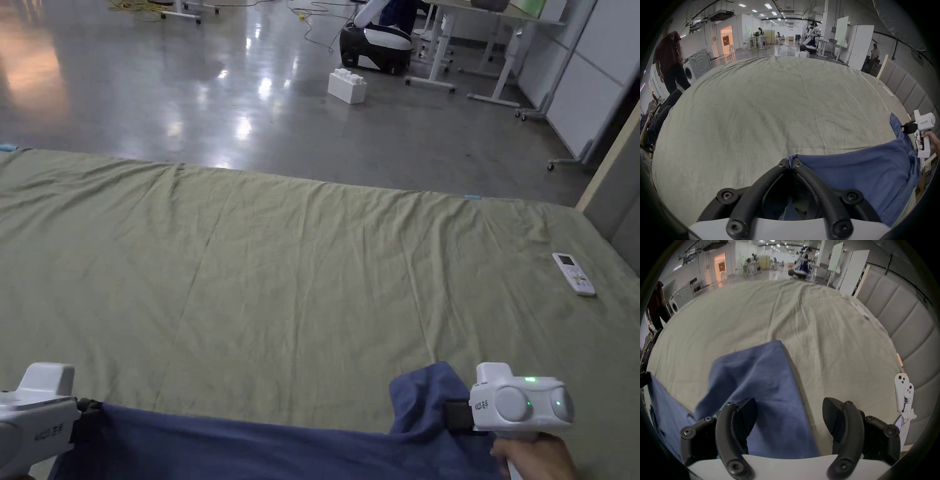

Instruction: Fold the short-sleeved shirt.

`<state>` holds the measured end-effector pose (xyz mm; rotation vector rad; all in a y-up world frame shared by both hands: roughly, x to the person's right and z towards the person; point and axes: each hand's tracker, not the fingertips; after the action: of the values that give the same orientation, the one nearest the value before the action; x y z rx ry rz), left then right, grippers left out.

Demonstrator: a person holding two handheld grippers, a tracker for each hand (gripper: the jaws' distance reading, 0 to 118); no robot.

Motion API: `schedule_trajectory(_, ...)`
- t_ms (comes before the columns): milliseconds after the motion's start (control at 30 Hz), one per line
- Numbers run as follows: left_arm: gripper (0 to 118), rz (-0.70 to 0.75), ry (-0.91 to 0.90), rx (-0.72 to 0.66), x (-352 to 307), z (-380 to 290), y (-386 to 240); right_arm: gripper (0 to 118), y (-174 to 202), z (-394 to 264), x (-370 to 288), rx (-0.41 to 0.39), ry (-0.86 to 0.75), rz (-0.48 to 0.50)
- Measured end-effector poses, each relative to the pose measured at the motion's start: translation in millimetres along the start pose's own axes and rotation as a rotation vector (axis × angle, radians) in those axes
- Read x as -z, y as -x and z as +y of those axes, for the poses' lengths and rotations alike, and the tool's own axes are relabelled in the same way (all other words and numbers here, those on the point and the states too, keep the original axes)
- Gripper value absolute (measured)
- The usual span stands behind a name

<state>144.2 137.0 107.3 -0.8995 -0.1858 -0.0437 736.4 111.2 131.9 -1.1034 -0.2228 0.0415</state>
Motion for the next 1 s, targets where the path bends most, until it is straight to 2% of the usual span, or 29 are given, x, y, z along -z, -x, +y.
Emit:
schedule_trajectory(67, 3, 0.004, 0.0, -0.012, -1, 0, -1, 86, -1, 2, 12, 0.005, 0.038, 0.041)
schedule_trajectory(133, 3, 0.005, -0.002, -0.02, -3, -1, -2, 86, -4, 6, 9, 0.031, 0.042, 0.038)
schedule_trajectory(167, 3, 0.007, -0.001, -0.022, -5, -1, -5, 79, -4, 7, 5, 0.027, 0.038, 0.037)
schedule_trajectory(300, 3, 0.023, -0.01, -0.024, -11, -2, -13, 32, 3, 3, -1, 0.001, 0.004, 0.046)
schedule_trajectory(367, 3, 0.024, -0.017, -0.032, -14, -4, -15, 1, 6, 0, -2, 0.0, -0.021, 0.038)
schedule_trajectory(500, 3, 0.022, -0.026, -0.03, -21, -7, -15, 1, 6, -7, -16, 0.009, -0.063, 0.038)
schedule_trajectory(633, 3, 0.01, -0.05, -0.021, -39, -7, -12, 1, -4, -17, -62, 0.095, -0.179, 0.068)
schedule_trajectory(1000, 3, -0.077, -0.179, -0.053, -124, -38, 3, 1, -18, -87, -192, 0.094, -0.338, 0.098)
